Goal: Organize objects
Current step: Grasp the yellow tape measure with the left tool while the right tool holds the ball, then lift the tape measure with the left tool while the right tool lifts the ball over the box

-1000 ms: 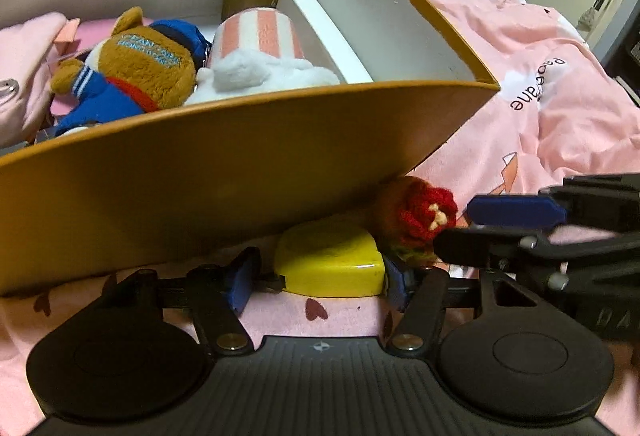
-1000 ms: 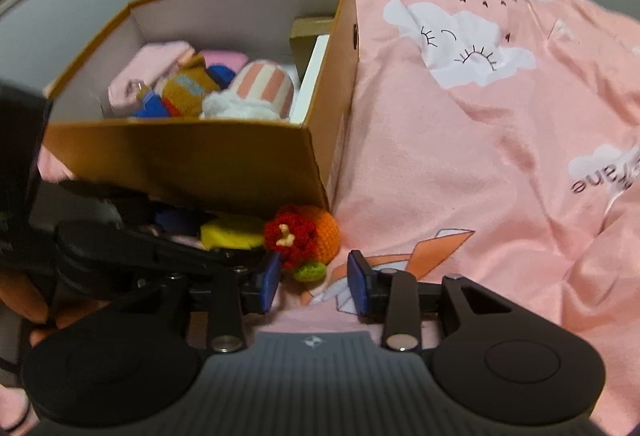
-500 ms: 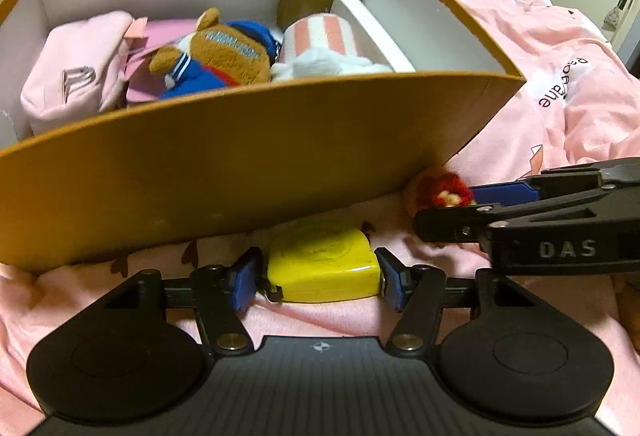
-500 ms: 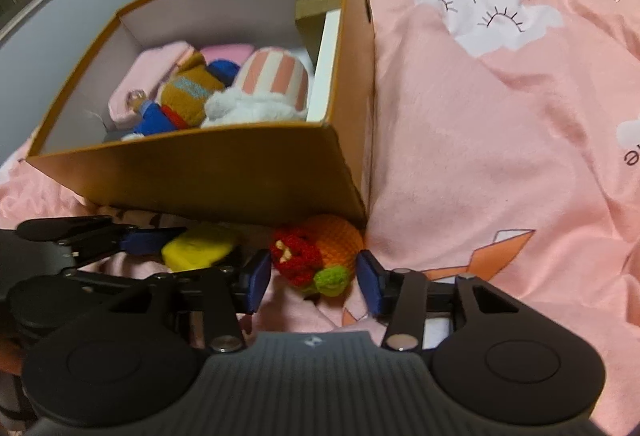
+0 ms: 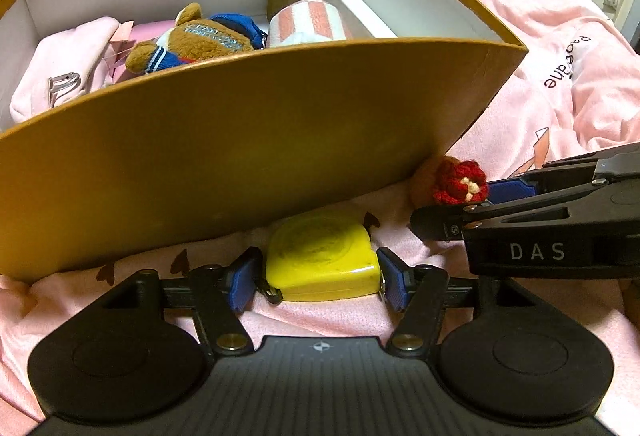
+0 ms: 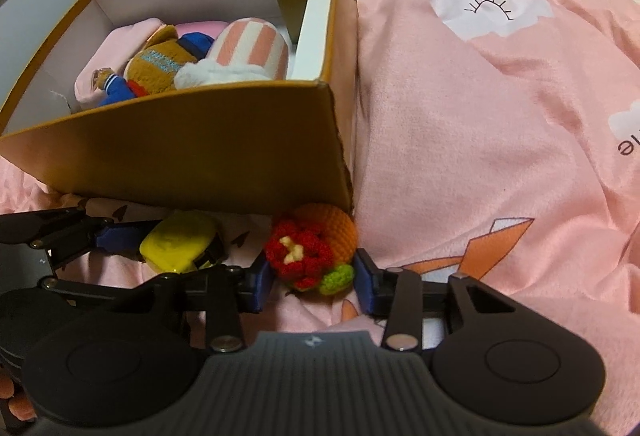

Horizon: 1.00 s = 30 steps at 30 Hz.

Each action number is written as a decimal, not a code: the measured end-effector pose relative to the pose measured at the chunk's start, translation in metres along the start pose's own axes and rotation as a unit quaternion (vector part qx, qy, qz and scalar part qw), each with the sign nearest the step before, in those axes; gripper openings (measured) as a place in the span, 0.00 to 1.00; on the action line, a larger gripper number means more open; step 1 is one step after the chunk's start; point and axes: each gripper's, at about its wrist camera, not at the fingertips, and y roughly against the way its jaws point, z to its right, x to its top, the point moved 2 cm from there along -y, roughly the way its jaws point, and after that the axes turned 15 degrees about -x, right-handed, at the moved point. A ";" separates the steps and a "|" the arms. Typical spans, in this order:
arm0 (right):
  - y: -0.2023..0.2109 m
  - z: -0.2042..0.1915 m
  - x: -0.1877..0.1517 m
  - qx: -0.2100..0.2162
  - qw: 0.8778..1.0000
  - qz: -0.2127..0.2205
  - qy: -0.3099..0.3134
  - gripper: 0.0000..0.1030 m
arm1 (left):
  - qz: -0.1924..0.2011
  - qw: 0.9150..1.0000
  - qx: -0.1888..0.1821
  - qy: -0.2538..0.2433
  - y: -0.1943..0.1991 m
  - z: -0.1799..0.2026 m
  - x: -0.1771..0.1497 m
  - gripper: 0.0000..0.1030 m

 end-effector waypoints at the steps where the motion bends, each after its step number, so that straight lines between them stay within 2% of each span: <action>1: 0.000 0.000 0.000 -0.001 1.000 -0.001 0.000 0.42 | 0.001 1.000 0.000 0.000 0.000 0.000 0.000 0.71; 10: 0.017 0.000 -0.004 -0.010 1.000 0.021 -0.005 0.39 | 0.018 1.000 -0.003 -0.003 0.018 0.004 -0.005 0.68; 14: 0.033 -0.003 -0.004 -0.025 0.999 0.036 0.013 0.39 | 0.021 1.000 -0.011 0.002 0.030 0.006 -0.004 0.68; 24: 0.086 -0.007 -0.003 -0.037 0.995 0.077 0.045 0.39 | 0.052 0.998 -0.046 0.009 0.077 0.022 -0.001 0.67; 30: 0.120 -0.011 0.002 -0.041 0.991 0.109 0.063 0.39 | 0.077 0.996 -0.048 -0.002 0.091 0.036 0.011 0.67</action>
